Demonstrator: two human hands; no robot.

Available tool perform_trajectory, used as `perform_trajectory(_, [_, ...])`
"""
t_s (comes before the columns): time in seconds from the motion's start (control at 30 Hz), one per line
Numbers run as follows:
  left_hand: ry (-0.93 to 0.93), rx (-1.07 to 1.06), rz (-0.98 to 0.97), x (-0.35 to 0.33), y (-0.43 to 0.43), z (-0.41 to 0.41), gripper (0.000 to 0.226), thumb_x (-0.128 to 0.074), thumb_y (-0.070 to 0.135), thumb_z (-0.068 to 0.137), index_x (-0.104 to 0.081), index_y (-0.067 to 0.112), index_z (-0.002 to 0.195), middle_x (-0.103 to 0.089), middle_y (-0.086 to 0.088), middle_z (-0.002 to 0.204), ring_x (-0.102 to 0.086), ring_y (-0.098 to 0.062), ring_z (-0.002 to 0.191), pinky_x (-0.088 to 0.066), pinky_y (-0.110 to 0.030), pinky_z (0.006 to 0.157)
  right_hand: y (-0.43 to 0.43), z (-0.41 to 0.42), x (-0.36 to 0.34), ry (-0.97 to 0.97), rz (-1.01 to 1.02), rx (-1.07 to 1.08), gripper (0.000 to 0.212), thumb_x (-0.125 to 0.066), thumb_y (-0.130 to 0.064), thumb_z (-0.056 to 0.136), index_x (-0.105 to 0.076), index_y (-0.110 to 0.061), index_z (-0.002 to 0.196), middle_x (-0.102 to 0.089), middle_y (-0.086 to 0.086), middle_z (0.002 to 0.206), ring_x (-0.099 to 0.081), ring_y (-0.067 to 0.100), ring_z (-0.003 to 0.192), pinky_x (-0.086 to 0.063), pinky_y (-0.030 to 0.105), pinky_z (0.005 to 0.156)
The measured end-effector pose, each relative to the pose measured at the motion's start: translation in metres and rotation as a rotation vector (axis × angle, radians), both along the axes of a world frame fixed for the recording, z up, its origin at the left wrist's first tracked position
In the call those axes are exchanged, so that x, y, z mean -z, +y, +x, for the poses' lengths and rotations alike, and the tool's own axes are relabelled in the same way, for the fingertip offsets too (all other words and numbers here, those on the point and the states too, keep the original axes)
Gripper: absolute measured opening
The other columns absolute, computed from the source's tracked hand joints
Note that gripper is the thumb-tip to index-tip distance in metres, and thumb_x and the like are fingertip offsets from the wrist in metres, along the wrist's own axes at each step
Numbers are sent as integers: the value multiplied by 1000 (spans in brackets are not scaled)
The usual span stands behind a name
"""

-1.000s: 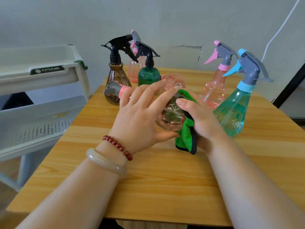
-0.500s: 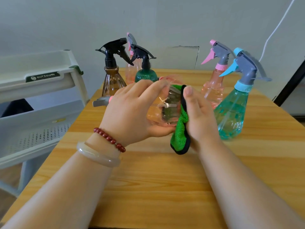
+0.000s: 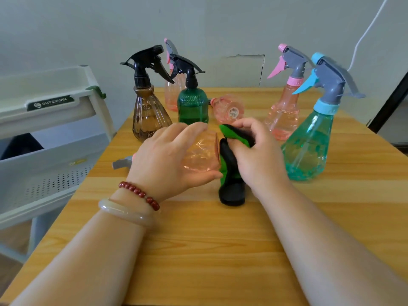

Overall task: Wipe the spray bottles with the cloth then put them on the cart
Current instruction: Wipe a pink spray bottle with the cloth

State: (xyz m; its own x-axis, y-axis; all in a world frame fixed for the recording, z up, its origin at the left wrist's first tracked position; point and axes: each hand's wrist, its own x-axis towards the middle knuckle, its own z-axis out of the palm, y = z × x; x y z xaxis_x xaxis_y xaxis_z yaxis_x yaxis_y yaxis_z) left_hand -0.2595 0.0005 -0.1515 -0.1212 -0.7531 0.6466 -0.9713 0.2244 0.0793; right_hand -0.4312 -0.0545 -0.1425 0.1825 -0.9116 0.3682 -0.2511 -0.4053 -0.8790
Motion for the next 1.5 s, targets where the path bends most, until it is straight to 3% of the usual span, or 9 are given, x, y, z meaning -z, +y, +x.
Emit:
perform_trajectory(0.1, [-88,-43,95,5,-4,-3,83,-43,81,72,-55,24,131,-65,-2,118,-66,-31,100,-56,-41,71,5,2,2,67,30,-44,12,-63,-24,92,-64,-36,92,-67,-16,88,-59,-7,82,-42,6,66])
perform_trajectory(0.2, [-91,-67,132,6,-6,-4,76,-36,78,80,-54,26,133,-65,-1,118,-65,-29,100,-53,-37,69,6,0,-3,63,239,-140,25,-52,-23,96,-61,-40,80,-67,-15,88,-60,-3,80,-48,18,72])
perform_trajectory(0.6, [92,-113,141,7,-2,-2,61,-33,63,89,-58,27,131,-65,-2,110,-64,-27,91,-46,-34,70,5,4,6,39,242,-177,20,-56,-31,99,-70,-35,113,-64,-27,93,-59,-6,94,-41,9,72])
perform_trajectory(0.7, [76,-120,142,6,-2,-3,60,-31,62,90,-57,27,132,-66,-2,112,-65,-28,92,-51,-38,71,5,7,8,102,268,-113,17,-60,-27,96,-72,-32,108,-67,-22,91,-63,3,91,-44,13,69])
perform_trajectory(0.87, [99,-124,151,6,-2,-5,65,-26,66,92,-56,27,135,-67,-3,115,-65,-29,97,-53,-42,76,10,9,6,-161,188,-81,19,-69,-22,90,-69,-39,82,-72,-18,86,-67,0,86,-52,19,78])
perform_trajectory(1.03, [120,-121,192,2,-2,-7,65,-22,67,90,-55,30,132,-64,0,119,-64,-26,100,-51,-40,79,4,8,10,184,272,-58,4,-66,-25,91,-69,-28,92,-68,-11,89,-64,10,81,-47,23,62])
perform_trajectory(1.2, [182,-85,212,-4,-1,-6,66,-27,69,80,-52,28,125,-65,6,108,-65,-16,84,-46,-28,63,7,10,8,-28,143,-69,19,-68,-18,90,-63,-34,82,-67,-16,84,-63,-3,79,-45,10,66])
perform_trajectory(1.4, [108,-88,201,2,-3,-6,66,-22,65,84,-48,26,131,-64,2,101,-62,-20,82,-42,-28,59,3,6,10,274,182,-101,19,-68,-20,90,-62,-33,78,-61,-18,77,-56,-2,72,-39,4,51])
perform_trajectory(1.5, [117,-107,181,5,-1,-6,67,-21,66,87,-54,27,130,-64,4,105,-62,-19,86,-45,-31,63,7,7,3,132,130,-112,17,-67,-21,90,-63,-34,81,-63,-18,78,-58,-3,73,-43,11,61])
